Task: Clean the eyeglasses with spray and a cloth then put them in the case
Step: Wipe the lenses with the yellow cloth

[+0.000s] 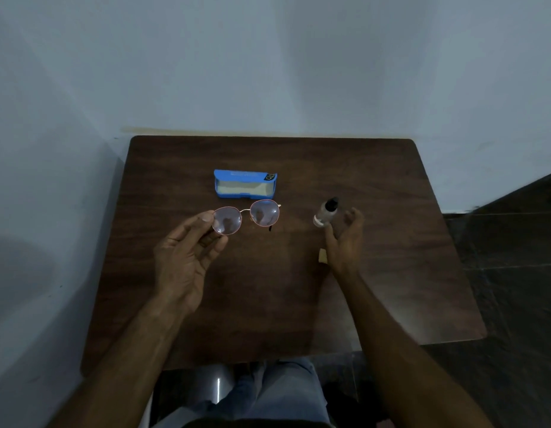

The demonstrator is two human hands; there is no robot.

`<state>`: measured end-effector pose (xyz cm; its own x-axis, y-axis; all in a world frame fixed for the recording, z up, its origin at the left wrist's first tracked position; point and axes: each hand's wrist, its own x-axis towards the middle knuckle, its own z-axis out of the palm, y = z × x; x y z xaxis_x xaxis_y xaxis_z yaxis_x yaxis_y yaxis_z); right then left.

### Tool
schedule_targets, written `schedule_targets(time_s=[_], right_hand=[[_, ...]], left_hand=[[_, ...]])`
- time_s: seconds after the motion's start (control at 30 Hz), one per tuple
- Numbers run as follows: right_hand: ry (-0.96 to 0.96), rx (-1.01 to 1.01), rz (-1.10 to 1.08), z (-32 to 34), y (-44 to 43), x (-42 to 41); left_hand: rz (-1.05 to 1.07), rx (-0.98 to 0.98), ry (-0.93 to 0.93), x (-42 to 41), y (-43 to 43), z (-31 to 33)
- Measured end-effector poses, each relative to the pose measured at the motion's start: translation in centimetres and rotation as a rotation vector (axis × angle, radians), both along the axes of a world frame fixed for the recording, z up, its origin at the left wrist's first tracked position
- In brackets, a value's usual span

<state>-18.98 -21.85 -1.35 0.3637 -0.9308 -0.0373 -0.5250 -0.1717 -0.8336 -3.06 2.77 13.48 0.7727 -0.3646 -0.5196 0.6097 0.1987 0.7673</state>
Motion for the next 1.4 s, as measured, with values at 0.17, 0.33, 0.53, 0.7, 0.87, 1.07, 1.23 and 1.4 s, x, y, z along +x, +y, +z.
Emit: schedule_targets(time_s=[0.17,0.33,0.53,0.7,0.87,1.07,1.23,1.4], right_hand=[[0.413,-0.191,0.233,-1.8,2.9,-3.3],[0.575,-0.265,0.436,-2.4,3.2,-3.3],[0.567,-0.218,0.423,-1.6,3.1,-3.9],[0.249,0.088,0.074,-0.6,4.1,-3.5],[-0.362,0.436,-0.034,6.9,6.9,-0.8],[-0.488,0.048,0.249,19.1,10.7,2.7],[-0.217,-0.419,0.356,20.5,10.8,5.9],[-0.097,-0.623,0.375,20.4,11.5,6.9]], left_hand=[[-0.013,0.006,0.007,0.1,-0.1,0.1],[-0.025,0.002,-0.015,0.1,-0.2,0.5],[-0.015,-0.044,-0.018,0.5,0.0,1.6],[-0.016,-0.075,-0.028,0.7,0.0,2.2],[0.006,-0.084,-0.033,1.0,0.1,2.5],[0.042,-0.072,-0.081,0.7,-0.1,3.2],[0.069,-0.064,-0.145,-0.4,-0.3,3.9],[0.113,-0.056,-0.199,-0.8,-0.4,4.5]])
